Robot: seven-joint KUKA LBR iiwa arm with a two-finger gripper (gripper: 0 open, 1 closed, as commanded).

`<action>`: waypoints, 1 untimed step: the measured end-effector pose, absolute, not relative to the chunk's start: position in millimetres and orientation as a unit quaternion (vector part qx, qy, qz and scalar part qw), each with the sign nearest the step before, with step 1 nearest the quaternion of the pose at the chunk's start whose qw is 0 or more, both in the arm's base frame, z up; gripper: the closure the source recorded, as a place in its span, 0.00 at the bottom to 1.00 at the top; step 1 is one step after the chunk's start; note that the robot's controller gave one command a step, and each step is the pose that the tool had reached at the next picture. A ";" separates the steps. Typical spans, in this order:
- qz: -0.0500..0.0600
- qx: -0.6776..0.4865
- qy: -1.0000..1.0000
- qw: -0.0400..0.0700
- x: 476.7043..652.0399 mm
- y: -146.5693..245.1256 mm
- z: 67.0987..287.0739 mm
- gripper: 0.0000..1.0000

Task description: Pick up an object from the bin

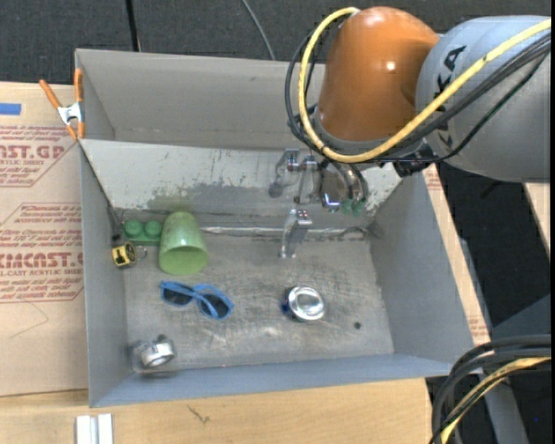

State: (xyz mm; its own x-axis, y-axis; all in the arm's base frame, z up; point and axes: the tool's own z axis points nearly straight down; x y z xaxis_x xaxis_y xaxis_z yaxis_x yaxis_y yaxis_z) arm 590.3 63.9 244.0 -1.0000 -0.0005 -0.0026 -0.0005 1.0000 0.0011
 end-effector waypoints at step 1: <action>-0.001 0.102 0.995 -0.003 556.5 -12.4 141.8 0.00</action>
Offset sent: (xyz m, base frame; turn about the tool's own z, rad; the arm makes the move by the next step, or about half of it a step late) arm -0.0318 -0.0744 -0.0981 0.2010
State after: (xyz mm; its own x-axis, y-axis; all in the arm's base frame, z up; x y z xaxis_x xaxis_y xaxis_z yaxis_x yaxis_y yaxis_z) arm 556.5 -12.4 141.8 -0.9794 0.2021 0.0059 0.2021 0.9794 -0.0025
